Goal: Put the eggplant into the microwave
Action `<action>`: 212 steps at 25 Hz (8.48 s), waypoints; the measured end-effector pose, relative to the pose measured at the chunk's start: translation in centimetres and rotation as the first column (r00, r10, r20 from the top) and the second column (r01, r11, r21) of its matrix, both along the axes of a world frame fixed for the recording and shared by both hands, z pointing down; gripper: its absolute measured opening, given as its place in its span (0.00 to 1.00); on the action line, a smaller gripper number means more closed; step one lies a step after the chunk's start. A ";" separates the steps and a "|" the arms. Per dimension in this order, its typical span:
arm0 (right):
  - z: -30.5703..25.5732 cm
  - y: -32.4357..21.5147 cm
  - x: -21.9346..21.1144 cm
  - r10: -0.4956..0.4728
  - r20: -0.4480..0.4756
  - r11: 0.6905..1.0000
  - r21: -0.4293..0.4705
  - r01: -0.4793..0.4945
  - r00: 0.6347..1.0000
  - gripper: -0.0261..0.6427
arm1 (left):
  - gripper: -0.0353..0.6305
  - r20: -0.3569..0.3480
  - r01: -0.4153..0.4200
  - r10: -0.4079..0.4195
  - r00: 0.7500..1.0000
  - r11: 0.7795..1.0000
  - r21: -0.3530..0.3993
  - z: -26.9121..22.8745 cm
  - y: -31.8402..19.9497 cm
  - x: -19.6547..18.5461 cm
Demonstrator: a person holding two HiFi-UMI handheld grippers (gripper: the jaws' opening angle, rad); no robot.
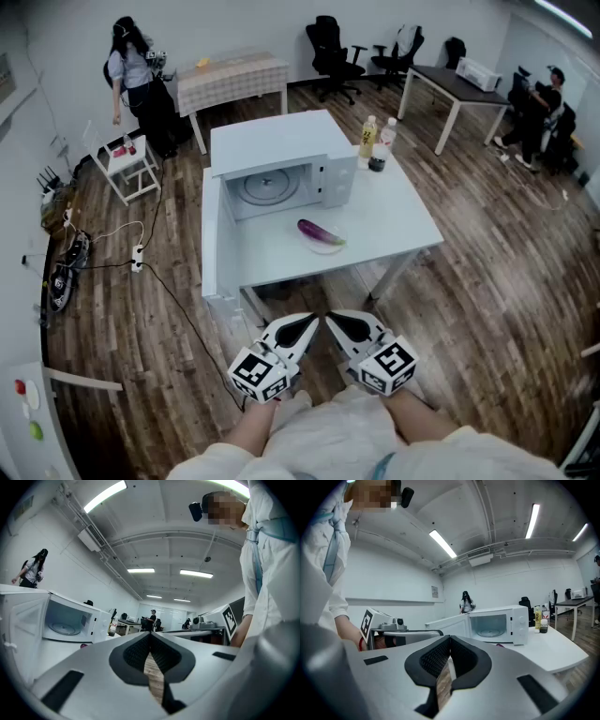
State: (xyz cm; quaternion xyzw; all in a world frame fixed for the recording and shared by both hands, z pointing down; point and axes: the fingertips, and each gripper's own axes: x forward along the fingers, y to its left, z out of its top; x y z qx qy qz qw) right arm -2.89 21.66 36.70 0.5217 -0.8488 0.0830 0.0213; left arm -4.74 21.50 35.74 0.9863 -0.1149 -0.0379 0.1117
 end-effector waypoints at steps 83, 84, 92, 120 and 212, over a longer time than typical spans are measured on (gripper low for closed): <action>6.4 -26.2 13.2 -0.365 -0.030 0.926 -0.122 0.359 0.931 0.09 | 0.06 0.089 0.298 -0.287 0.954 0.940 -0.165 5.2 -27.2 11.0; 6.7 -26.5 13.4 -0.367 -0.031 0.924 -0.126 0.361 0.930 0.09 | 0.06 0.093 0.299 -0.287 0.953 0.940 -0.164 5.4 -27.4 11.1; 9.9 -27.5 14.0 -0.351 -0.049 0.920 -0.203 0.335 0.935 0.09 | 0.06 0.123 0.273 -0.252 0.960 0.940 -0.203 7.2 -27.5 10.8; 22.3 -27.2 16.7 -0.430 -0.244 0.753 -0.628 0.197 0.869 0.29 | 0.06 0.089 0.265 -0.250 0.964 0.933 -0.245 9.2 -29.4 10.2; 17.6 -47.6 8.0 -0.271 -0.360 0.914 -0.386 0.121 0.893 0.28 | 0.06 0.057 0.450 -0.448 0.892 0.874 -0.181 9.1 -39.9 5.7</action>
